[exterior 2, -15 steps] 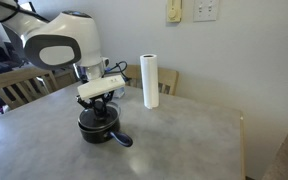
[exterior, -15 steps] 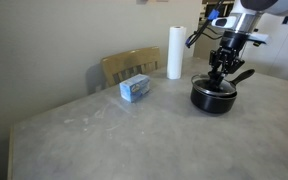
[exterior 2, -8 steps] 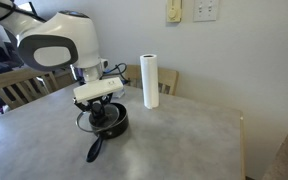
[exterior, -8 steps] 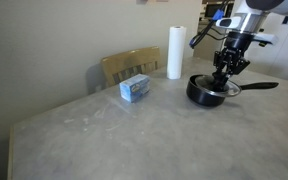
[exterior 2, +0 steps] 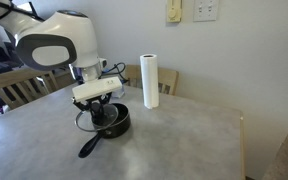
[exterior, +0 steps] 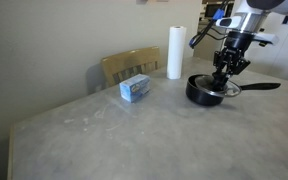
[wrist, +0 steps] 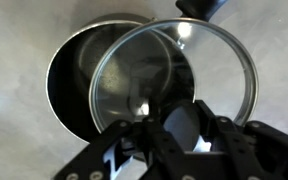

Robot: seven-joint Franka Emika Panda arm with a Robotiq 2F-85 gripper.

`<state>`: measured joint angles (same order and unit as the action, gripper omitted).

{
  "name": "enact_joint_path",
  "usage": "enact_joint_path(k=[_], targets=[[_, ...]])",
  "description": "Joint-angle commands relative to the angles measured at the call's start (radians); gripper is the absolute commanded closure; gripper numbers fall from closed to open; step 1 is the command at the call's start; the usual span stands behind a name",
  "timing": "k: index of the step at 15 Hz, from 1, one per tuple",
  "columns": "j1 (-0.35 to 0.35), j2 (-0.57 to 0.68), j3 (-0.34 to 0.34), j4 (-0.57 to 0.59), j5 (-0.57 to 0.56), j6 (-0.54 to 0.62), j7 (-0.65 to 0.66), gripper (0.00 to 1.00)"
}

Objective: Take the lid and put it on the pot

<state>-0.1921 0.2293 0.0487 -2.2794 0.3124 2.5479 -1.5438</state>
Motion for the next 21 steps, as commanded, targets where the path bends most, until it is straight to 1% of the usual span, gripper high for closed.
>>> enact_joint_path(k=[1,8,16,21], targets=[[0.002,-0.018,0.008,0.016,0.025,-0.015,-0.023,0.86],[0.016,0.017,0.016,0.095,0.019,-0.03,-0.012,0.86],[0.009,0.102,0.008,0.164,-0.013,0.001,-0.005,0.86],[0.003,0.152,0.004,0.195,-0.055,0.022,0.001,0.86]])
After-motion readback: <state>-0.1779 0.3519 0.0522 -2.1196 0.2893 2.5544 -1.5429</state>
